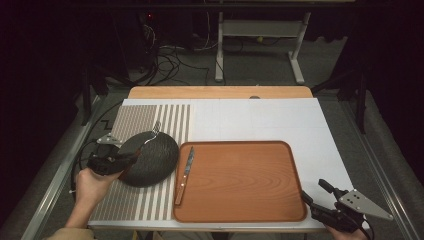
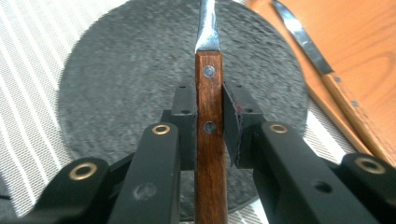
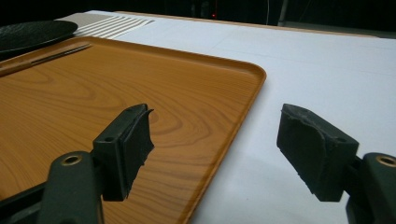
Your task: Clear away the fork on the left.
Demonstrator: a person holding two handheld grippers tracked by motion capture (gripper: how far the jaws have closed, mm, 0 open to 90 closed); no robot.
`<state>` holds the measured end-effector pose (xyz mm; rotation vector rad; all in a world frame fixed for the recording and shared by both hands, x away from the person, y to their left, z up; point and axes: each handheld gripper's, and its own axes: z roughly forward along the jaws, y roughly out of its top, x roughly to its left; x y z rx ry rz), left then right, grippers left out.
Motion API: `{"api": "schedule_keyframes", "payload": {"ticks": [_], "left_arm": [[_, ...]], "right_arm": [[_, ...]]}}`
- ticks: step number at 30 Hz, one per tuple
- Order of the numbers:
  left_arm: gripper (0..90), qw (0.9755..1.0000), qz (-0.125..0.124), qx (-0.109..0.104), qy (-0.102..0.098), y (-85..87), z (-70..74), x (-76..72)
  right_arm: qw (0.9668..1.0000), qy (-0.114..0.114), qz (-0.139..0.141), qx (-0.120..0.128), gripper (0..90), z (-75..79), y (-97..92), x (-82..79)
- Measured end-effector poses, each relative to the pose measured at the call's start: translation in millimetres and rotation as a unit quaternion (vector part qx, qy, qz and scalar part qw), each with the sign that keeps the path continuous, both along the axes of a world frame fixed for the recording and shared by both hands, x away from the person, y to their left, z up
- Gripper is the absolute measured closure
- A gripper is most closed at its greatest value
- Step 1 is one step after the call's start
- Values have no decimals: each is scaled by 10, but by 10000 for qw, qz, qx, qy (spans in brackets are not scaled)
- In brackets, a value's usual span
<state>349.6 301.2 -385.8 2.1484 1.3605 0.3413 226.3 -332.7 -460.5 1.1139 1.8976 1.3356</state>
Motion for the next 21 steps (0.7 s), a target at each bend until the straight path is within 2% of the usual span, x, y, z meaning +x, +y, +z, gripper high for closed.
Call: {"api": "schedule_keyframes", "payload": {"ticks": [8,12,21], "left_arm": [[724,9996,-254,-44,-96,-145,-12,-138],[724,9991,-421,-99,-46,-214,-50,-193],[724,9963,-821,-177,-179,-405,-27,-387]], "right_arm": [[10000,-28,-24,-9,267,1,-16,-12],[10000,-26,-82,6,267,-1,-31,-11],[9999,-18,-117,-12,267,0,-38,-20]]}}
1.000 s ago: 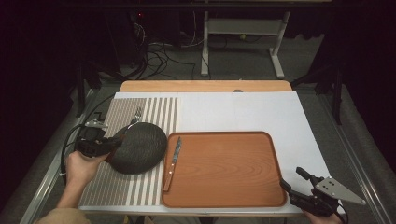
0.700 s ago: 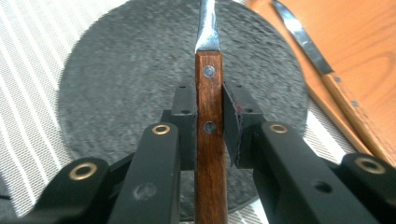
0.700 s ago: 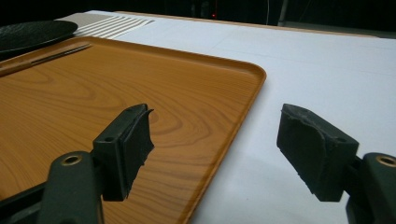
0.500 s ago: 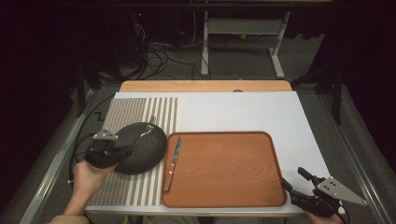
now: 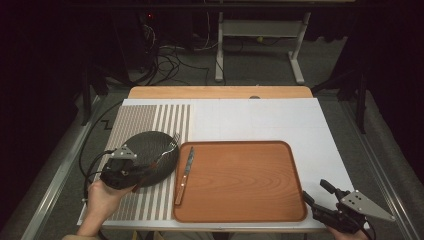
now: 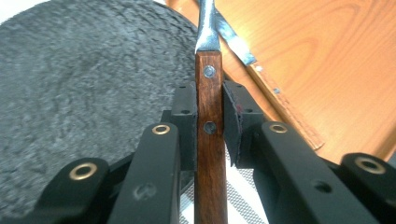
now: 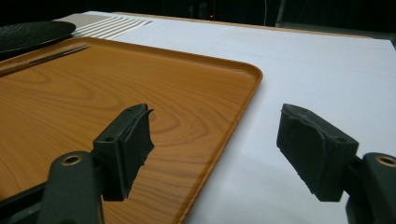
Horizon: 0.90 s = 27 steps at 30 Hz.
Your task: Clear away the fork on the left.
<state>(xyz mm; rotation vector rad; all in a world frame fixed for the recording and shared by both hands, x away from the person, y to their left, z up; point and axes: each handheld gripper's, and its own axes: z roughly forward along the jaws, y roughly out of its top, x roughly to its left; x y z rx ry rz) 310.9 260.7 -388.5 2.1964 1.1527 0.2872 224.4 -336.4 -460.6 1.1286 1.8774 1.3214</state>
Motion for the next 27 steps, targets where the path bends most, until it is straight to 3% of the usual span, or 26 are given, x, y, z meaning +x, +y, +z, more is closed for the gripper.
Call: {"api": "schedule_keyframes", "payload": {"ticks": [13,27], "left_arm": [[724,9994,-305,-117,117,-215,-59,-116],[724,9975,-667,-97,209,-520,-114,-99]], "right_arm": [[10000,-19,-24,14,267,9,-13,-18],[10000,-17,28,-16,267,7,-3,-13]]}}
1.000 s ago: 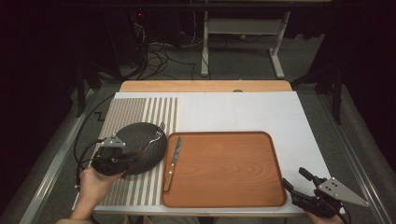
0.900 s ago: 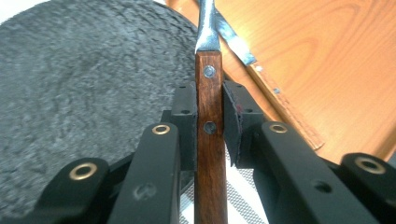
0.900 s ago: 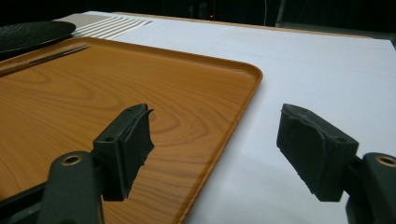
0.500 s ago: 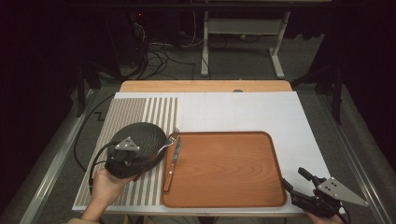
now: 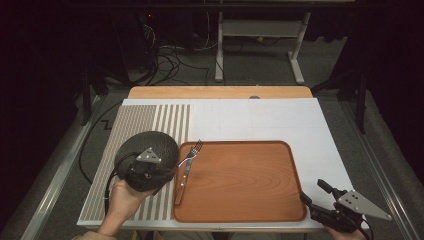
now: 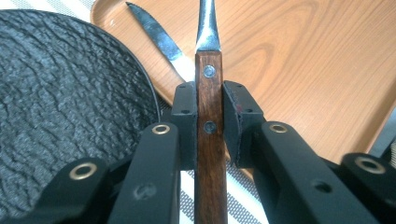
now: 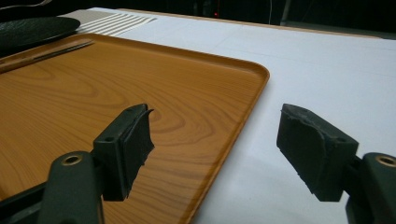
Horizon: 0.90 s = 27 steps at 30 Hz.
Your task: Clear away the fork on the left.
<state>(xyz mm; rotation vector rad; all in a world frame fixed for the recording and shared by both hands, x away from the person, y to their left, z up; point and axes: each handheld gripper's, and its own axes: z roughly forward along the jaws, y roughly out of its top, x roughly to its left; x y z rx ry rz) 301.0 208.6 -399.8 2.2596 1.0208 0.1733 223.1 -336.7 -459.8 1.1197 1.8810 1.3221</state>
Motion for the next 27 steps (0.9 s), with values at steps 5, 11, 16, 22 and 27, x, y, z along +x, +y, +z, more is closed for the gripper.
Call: {"api": "schedule_keyframes", "payload": {"ticks": [5,11,16,22,27], "left_arm": [[724,10000,-99,2,-10,-102,-15,9],[724,9999,-168,-4,30,-185,-31,20],[724,9997,-223,-3,35,-241,-40,22],[724,9996,-265,-3,61,-310,-62,35],[724,9995,-294,16,72,-362,-70,38]], "right_arm": [[10000,-11,3,-4,267,-1,2,2],[10000,14,27,-16,267,-3,18,6],[10000,21,50,-30,267,-7,34,14],[10000,-4,42,-11,267,-2,21,12],[10000,12,46,-9,268,-4,28,13]]}}
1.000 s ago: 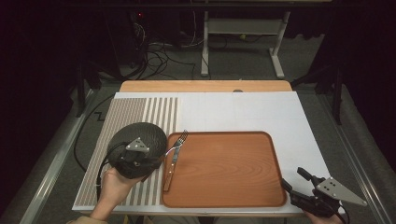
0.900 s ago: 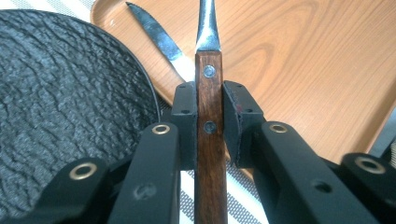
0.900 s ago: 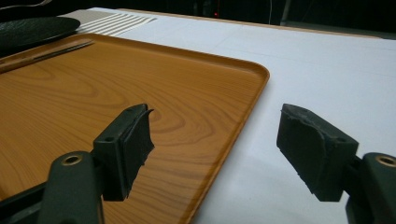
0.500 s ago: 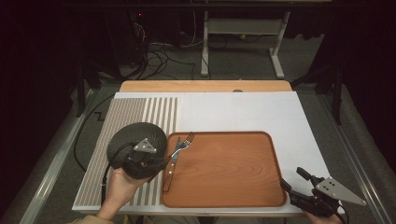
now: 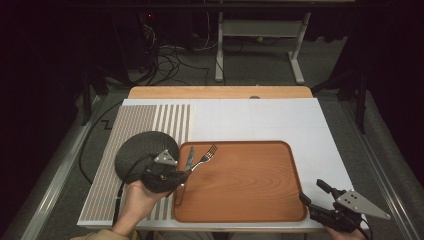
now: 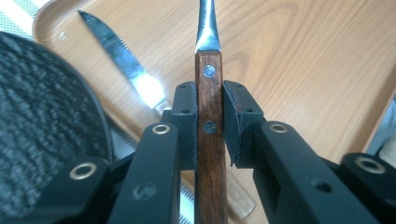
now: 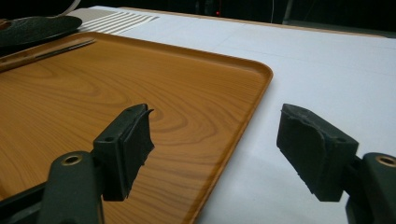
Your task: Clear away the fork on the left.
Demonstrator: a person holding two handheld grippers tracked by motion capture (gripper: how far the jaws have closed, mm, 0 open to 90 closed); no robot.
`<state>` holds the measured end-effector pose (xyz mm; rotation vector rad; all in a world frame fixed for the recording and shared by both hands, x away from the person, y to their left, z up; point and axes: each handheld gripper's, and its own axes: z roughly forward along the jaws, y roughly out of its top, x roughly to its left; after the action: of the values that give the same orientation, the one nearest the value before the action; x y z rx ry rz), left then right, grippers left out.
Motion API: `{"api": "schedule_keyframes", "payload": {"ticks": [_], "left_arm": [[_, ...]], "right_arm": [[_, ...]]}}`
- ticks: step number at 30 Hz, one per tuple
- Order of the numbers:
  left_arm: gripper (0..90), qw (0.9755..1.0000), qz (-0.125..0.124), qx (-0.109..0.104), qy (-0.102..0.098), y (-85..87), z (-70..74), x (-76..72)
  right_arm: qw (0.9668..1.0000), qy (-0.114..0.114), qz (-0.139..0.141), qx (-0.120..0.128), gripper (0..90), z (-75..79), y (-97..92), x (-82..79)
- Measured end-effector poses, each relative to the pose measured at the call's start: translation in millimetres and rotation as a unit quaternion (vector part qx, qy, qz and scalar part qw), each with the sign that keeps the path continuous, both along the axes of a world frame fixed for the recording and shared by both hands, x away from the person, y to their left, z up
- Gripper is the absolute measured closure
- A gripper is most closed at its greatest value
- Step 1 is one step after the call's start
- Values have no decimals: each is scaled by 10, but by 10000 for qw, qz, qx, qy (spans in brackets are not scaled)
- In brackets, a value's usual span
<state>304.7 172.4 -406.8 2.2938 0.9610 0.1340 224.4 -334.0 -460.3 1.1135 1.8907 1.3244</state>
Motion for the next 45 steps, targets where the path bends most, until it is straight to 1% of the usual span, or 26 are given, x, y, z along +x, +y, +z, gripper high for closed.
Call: {"api": "schedule_keyframes", "payload": {"ticks": [9,16,19,25,30,35,42,45], "left_arm": [[724,9999,-113,25,55,-118,-29,6],[723,9999,-138,-33,88,-268,-70,20],[724,9997,-188,-26,137,-343,-86,26],[723,9995,-281,-10,165,-484,-101,29],[723,9993,-330,53,153,-591,-142,27],[723,9990,-362,188,180,-675,-204,30],[721,9987,-396,262,189,-753,-243,14],[719,9984,-410,333,211,-786,-274,10]], "right_arm": [[10000,28,42,-25,268,-8,17,9],[10000,33,49,-46,268,-9,20,10],[10000,34,63,-52,268,-9,22,10],[10000,35,66,-63,268,-9,24,11],[9999,34,79,-67,268,-9,26,10],[9999,32,83,-68,268,-9,28,9],[9999,38,86,-71,267,-9,30,9],[9999,38,85,-73,267,-10,31,10]]}}
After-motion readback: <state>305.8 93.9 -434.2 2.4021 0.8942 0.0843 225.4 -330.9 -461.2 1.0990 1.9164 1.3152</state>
